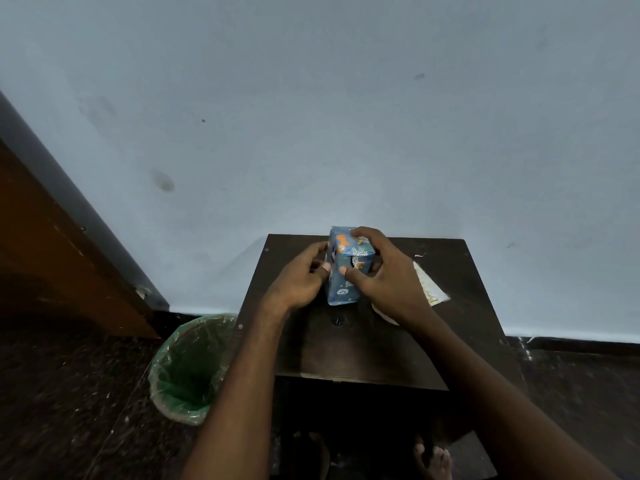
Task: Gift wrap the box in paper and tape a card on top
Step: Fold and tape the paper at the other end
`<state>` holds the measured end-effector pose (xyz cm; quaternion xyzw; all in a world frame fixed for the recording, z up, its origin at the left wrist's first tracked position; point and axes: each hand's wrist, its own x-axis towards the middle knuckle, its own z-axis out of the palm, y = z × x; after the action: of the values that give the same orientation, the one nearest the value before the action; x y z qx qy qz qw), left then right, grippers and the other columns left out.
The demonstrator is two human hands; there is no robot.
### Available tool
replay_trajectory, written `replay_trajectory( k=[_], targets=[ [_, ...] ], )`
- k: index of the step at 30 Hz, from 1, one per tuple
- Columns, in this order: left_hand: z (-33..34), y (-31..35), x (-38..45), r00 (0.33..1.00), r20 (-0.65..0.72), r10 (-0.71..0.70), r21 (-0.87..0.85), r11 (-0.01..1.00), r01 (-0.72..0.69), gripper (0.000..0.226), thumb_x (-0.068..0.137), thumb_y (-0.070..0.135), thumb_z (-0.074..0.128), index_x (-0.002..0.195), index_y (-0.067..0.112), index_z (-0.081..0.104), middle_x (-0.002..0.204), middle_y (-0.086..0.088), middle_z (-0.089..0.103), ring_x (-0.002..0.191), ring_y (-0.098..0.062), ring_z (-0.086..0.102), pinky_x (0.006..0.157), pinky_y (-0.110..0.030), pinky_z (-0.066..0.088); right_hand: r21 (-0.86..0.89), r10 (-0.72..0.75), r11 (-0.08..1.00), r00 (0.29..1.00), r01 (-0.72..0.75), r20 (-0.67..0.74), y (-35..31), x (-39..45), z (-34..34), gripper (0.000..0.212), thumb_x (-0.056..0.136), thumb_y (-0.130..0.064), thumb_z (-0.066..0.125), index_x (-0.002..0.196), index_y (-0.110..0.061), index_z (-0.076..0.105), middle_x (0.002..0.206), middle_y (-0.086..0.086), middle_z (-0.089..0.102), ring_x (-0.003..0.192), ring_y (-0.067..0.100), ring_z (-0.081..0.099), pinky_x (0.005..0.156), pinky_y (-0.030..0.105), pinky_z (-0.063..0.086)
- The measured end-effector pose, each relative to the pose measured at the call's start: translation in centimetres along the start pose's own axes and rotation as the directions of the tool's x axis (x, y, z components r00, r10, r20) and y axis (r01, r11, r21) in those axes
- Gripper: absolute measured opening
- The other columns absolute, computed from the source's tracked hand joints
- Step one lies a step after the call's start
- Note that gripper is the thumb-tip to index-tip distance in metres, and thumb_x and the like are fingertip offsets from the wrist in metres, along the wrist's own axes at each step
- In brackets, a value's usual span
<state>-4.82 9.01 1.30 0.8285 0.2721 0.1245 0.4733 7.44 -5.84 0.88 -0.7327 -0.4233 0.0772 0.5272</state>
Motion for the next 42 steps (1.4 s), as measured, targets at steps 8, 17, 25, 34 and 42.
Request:
replay_trajectory(
  k=[8,17,25,34,42],
  targets=[
    [0.1,1.4,-0.2,0.999,-0.048,0.026,-0.241,0.970,-0.037,0.029,0.110,0.032,0.059,0.139,0.031,0.064,0.107,-0.013,0.069,0.084,-0.012,0.066,0.069,-0.026,0.059,0.532,0.414,0.777,0.910,-0.338,-0.026,0.3,1.3,-1.5,0.029,0.093,-0.029,0.079,0.113,-0.011,0.072,0.099,0.013,0.076,0.067,0.021,0.069,0.057,0.033,0.057],
    [-0.4,3.5,-1.5,0.982,-0.161,0.099,-0.405,0.901,-0.157,0.023,0.110,0.022,0.058,0.113,0.018,0.081,0.106,0.010,0.082,0.102,-0.010,0.077,0.084,-0.022,0.060,0.595,0.512,0.654,0.852,-0.468,0.107,0.0,0.9,-0.8,0.023,0.099,-0.002,0.065,0.122,0.001,0.067,0.105,0.017,0.079,0.094,0.028,0.079,0.071,0.033,0.065],
    [-1.2,2.6,-1.2,0.967,-0.254,-0.027,-0.402,0.912,-0.080,0.034,0.108,0.039,0.061,0.094,0.020,0.085,0.079,-0.006,0.078,0.065,-0.017,0.059,0.054,-0.027,0.044,0.358,0.413,0.821,0.896,-0.444,0.163,-1.6,0.1,-0.7,0.041,0.106,-0.030,0.059,0.071,-0.013,0.069,0.066,0.006,0.070,0.060,0.029,0.073,0.049,0.029,0.054],
    [-1.7,1.0,-0.8,0.969,-0.239,0.066,-0.201,0.973,-0.116,0.038,0.112,0.042,0.052,0.101,0.023,0.083,0.087,-0.001,0.081,0.078,-0.016,0.075,0.065,-0.033,0.055,0.397,0.236,0.878,0.964,-0.267,0.126,-2.3,0.1,-0.3,0.024,0.099,-0.032,0.071,0.109,-0.011,0.076,0.098,0.001,0.080,0.090,0.018,0.077,0.060,0.037,0.061],
    [-2.9,1.6,-1.7,0.996,0.018,0.090,-0.348,0.934,-0.078,0.029,0.102,0.029,0.072,0.130,0.021,0.075,0.116,-0.005,0.080,0.106,-0.021,0.076,0.088,-0.032,0.059,0.479,0.294,0.817,0.947,-0.320,0.131,-2.5,-0.1,0.5,0.023,0.096,-0.008,0.066,0.116,-0.019,0.072,0.098,-0.004,0.079,0.083,0.009,0.075,0.053,0.022,0.049]
  ],
)
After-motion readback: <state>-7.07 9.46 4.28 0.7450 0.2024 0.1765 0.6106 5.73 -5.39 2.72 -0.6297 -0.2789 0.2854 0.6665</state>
